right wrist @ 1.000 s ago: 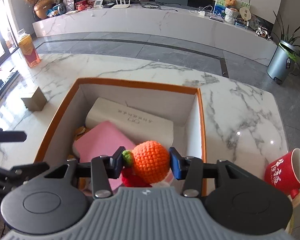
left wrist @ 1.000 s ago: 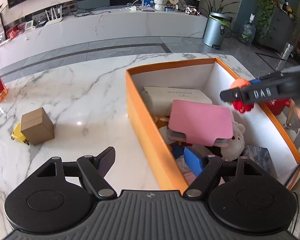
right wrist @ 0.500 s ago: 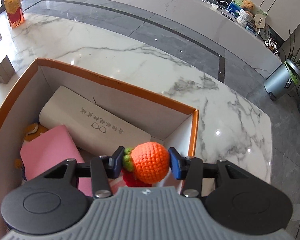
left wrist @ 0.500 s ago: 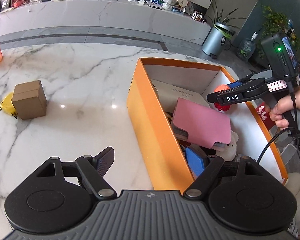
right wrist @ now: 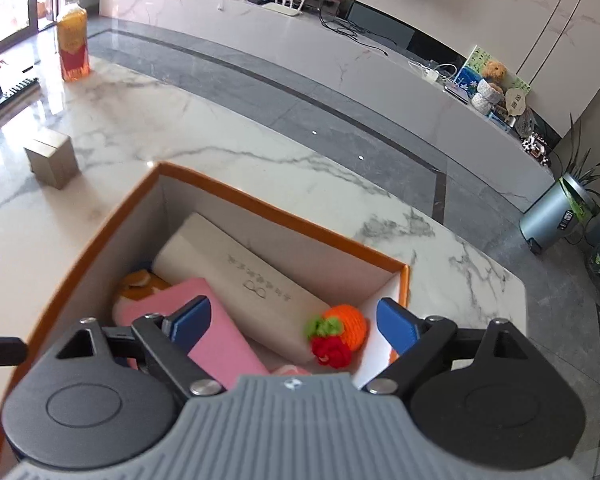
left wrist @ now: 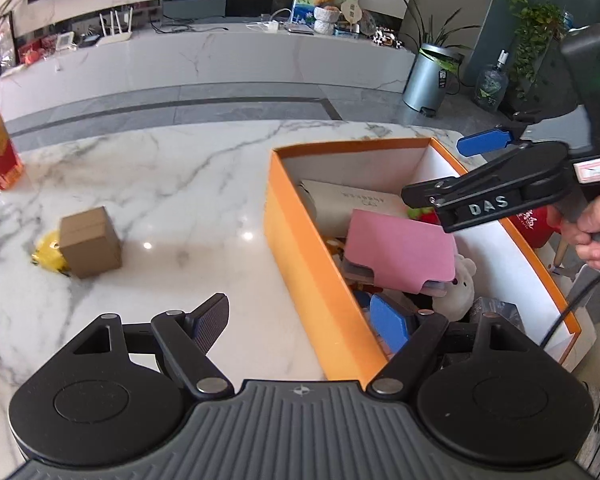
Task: Organize objects
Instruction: 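Grasp the small cardboard box with the right tool while the left tool approaches the tape measure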
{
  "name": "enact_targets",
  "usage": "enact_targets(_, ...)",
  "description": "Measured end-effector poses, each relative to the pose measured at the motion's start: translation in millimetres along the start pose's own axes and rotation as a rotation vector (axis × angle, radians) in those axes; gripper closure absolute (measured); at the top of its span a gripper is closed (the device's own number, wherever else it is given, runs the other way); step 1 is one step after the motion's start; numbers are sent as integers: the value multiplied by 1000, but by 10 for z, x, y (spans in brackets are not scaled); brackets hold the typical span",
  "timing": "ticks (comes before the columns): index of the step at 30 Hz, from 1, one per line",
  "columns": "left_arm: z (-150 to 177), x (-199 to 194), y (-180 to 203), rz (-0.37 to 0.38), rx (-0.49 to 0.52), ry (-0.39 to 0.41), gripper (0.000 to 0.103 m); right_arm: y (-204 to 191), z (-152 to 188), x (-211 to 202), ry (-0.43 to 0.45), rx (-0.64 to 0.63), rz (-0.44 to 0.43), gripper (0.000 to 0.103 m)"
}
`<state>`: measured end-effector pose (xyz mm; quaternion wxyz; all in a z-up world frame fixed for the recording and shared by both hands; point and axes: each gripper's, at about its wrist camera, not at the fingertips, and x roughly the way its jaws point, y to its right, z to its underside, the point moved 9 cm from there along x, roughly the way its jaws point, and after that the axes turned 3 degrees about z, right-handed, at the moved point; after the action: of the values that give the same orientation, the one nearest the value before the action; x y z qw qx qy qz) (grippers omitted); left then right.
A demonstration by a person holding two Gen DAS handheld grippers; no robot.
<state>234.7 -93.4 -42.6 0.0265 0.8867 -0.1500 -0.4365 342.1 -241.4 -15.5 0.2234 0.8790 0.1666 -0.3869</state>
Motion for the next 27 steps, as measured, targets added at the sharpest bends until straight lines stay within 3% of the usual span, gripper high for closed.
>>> enact_targets(3,29,-102,-176,-32,-7,-10,11,-259,-120,-207,54,-25,-73,13)
enact_targets(7,194,-129,-589,-139,-44,-65,11,-646,-272,-322,81,-96,-132,13)
enact_targets(14,419,-146,-1511,-294,-175,-139,11,-1347,-538,-191,91,-141,-269,14)
enact_targets(18,444,-108,-1894,-348,-145,-167,11,-1754,-679,6,91,-215,-319,14)
enact_targets(21,444,31,-2089,-347,-84,-193,11,-1992,-781,218,78,-252,-360,14)
enact_targets(27,285,376,-2342,-244,12,-173,11,-2296,-1025,651,52,-362,-382,14)
